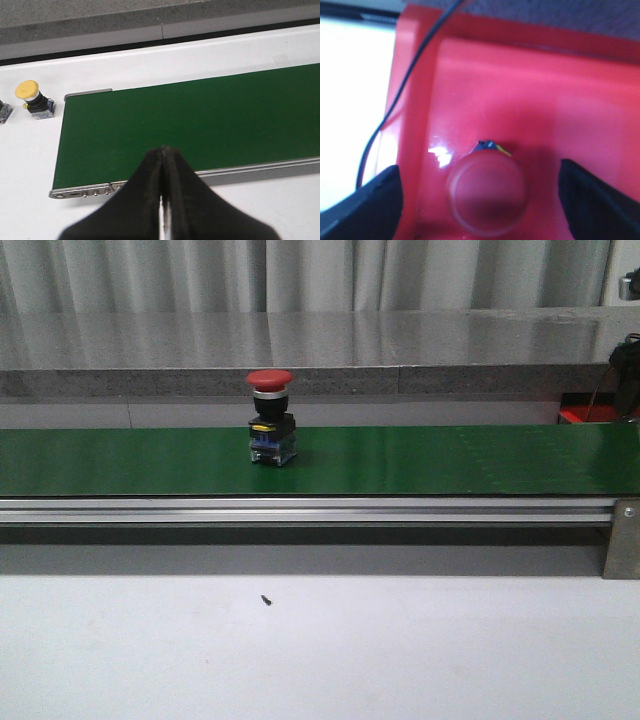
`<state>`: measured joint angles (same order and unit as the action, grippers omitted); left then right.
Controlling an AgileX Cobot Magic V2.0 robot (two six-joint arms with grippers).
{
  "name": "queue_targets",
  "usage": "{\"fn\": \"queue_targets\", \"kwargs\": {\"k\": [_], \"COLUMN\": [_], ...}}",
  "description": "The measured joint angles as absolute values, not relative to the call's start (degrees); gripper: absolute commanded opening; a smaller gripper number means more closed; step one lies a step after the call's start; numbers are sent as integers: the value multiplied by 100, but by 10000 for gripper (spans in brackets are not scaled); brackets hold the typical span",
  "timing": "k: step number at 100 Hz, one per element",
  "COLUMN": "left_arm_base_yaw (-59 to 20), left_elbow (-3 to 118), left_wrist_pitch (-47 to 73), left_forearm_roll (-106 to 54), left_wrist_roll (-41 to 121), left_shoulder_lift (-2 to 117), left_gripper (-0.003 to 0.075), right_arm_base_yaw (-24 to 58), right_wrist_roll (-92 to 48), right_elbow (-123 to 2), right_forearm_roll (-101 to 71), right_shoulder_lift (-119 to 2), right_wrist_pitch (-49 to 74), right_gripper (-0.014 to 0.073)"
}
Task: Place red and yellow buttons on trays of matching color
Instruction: 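Carry the red button into the red tray and open the right gripper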
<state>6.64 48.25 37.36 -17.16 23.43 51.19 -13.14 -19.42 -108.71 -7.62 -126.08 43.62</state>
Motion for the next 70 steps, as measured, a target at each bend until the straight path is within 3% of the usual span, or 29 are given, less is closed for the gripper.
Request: {"fn": "queue_targets", "kwargs": {"k": [50,70], "left_arm_base_yaw": [664,664], "left_elbow": [4825,4825], "left_wrist_pitch": [3736,3736], "left_forearm_roll": [-1730,-1730], "left_wrist_roll": [2343,2343], "left_shoulder_lift": [5119,5119], "left_gripper": [-20,-20], "right_arm_base_yaw": [-1189,-821], "right_wrist_roll": [-1942,-1942], "right_elbow": [-11237,-10598], "right_forearm_roll": [-1241,-1386], "right_shoulder_lift": [-11146,-10520], "right_wrist_pitch": [6176,6424], "right_gripper": [633,633]}}
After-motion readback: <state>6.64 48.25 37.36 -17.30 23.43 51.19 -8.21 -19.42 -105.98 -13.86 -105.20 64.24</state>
